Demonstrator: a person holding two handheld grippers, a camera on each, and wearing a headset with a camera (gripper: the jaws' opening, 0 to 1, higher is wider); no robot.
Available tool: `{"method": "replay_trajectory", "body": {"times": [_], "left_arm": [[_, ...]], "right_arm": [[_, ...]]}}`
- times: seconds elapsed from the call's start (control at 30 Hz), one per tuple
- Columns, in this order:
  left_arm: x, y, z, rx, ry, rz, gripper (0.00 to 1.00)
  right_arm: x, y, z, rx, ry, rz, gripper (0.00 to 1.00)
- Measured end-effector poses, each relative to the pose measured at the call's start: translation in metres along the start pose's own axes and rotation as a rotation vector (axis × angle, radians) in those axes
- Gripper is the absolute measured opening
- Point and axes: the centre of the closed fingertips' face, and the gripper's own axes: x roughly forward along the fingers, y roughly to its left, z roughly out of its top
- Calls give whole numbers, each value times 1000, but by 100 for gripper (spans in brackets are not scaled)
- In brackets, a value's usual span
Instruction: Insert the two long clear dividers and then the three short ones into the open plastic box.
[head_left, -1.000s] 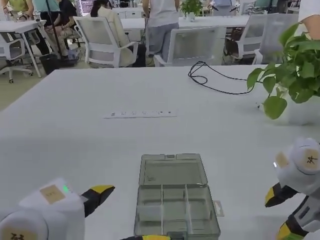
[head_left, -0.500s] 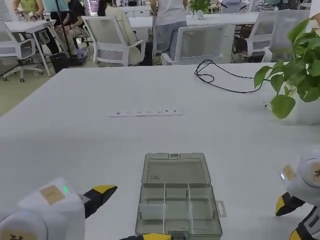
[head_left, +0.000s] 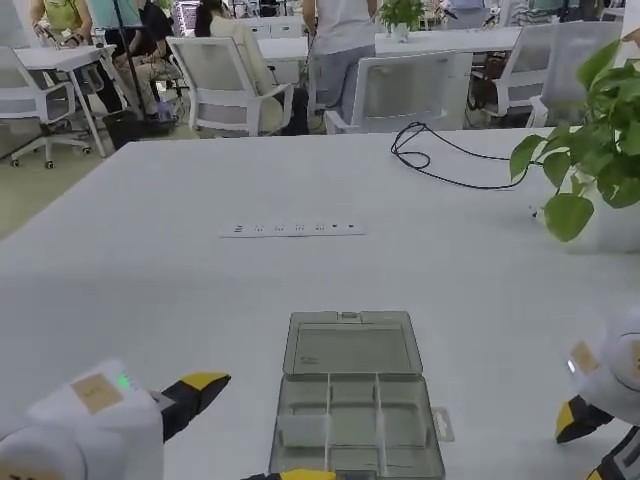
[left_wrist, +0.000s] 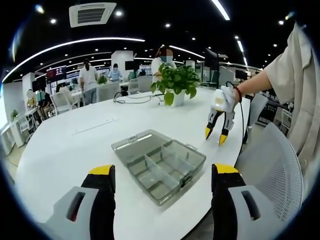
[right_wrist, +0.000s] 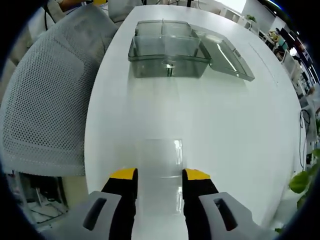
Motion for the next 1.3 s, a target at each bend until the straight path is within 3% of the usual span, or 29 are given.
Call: {"method": "replay_trajectory", "body": {"times": [0.53, 0.9, 1.13, 1.3], "left_arm": [[1, 2, 3, -3, 7, -14, 78], [-1, -3, 8, -27, -9, -29, 75], [0, -6, 10, -66, -24, -50, 71], [2, -7, 13, -109, -41, -68, 67]], "right_arm": [[0, 1, 0, 49, -40, -21, 32], [-4, 0, 5, 33, -48, -65, 32], [-23, -15, 26, 25, -108, -172, 32], [-43, -26, 57, -3, -176, -267, 32]]}}
